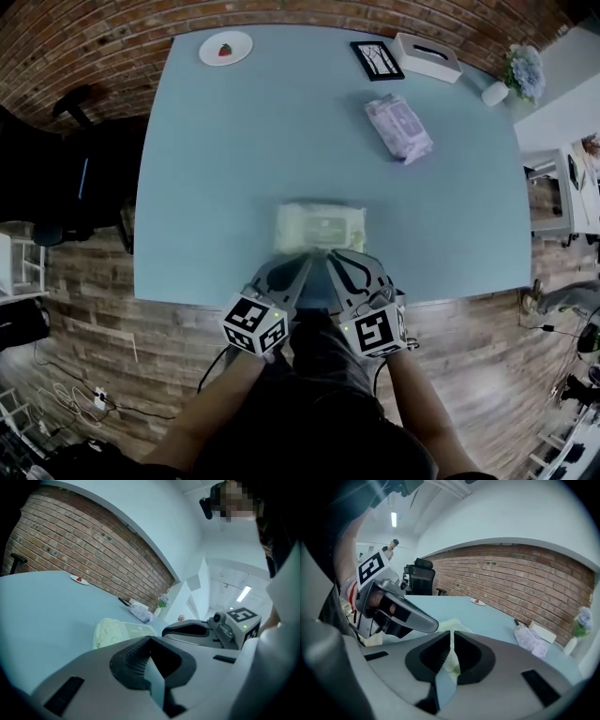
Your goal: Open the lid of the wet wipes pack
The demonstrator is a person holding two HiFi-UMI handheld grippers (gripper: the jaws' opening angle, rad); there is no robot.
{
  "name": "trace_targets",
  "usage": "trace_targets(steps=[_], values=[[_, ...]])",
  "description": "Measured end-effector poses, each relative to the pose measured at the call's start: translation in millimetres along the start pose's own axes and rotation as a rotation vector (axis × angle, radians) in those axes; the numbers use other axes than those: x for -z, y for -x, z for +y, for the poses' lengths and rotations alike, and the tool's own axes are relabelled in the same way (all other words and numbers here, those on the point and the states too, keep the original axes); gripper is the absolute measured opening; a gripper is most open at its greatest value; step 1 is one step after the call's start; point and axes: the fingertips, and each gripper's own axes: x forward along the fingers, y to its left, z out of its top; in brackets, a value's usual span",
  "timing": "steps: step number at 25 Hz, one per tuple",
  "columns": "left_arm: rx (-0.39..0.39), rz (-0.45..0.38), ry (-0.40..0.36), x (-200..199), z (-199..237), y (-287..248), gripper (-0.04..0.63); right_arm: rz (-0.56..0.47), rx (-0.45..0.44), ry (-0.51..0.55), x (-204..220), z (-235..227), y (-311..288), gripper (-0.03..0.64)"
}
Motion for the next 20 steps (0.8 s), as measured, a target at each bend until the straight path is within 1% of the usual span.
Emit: trace_targets(steps=[3,6,9,11,15,20], values=[[-0.006,0.013,0.019,4,-1,-4,0.012,0.020,-0.043,0.084,2,-3,-5,0.029],[-0.012,0.020,0.053,7,-1,-8,0.012,0.036,-0.107,0.163,4,-2,-12,0.076],[-0.014,0.023,0.087,11,0,-12,0.012,0.057,-0.157,0.241,7,-1,-16,0.084],[-0.017,0.022,0.112,13,1,-13,0.012,0.070,-0.191,0.269,7,0,-19,0.089],[-0.032,0.025,0.148,15,5,-14,0.012,0.090,-0.274,0.260,5,7,-24,0.089],[-0.037,0.039,0.156,17,7,-15,0.012,0.157,-0.291,0.361,11,6,-31,0.092]])
